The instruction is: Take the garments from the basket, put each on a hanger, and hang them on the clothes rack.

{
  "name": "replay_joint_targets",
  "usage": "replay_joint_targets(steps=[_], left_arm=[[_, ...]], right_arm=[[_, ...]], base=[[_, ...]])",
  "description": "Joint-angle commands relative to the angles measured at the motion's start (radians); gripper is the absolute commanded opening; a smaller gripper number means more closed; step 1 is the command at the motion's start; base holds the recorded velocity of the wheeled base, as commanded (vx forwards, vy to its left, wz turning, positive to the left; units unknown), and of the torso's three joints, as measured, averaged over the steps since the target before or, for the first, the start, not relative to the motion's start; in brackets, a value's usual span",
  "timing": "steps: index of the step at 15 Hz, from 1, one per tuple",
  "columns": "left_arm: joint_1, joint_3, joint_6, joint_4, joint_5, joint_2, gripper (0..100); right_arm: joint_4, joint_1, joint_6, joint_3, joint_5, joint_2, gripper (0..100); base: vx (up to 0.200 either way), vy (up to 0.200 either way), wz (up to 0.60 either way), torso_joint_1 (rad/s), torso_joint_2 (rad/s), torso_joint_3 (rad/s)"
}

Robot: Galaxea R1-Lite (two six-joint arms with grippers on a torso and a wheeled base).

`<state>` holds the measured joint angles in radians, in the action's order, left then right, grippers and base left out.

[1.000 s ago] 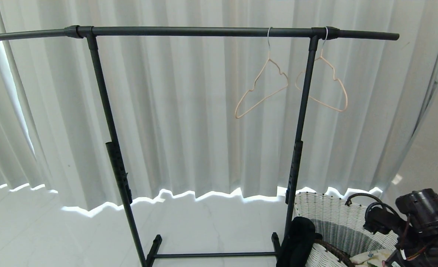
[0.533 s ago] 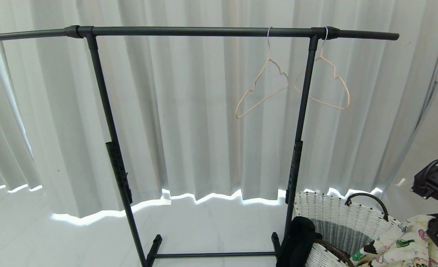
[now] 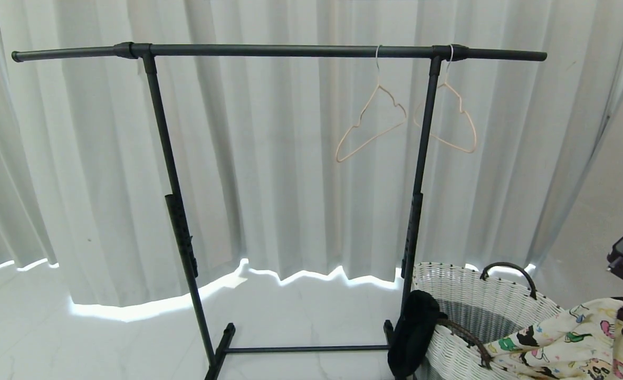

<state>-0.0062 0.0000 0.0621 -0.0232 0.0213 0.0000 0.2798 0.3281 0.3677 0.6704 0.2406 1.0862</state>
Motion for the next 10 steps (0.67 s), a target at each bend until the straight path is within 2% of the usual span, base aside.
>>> replay_joint_targets(steps=[1,10], left_arm=[[0.0,0.0,-0.001,0.0,0.0,0.0,100],[0.0,0.0,-0.019,0.0,-0.003,0.0,100]], right_arm=[[-0.001,0.025,0.0,0.0,0.0,-0.006,0],[-0.001,0.066,0.0,0.001,0.0,-0.005,0]], base=[[0.0,0.0,0.0,0.0,0.0,0.0],[0.0,0.2,0.0,0.003,0.0,0.001]])
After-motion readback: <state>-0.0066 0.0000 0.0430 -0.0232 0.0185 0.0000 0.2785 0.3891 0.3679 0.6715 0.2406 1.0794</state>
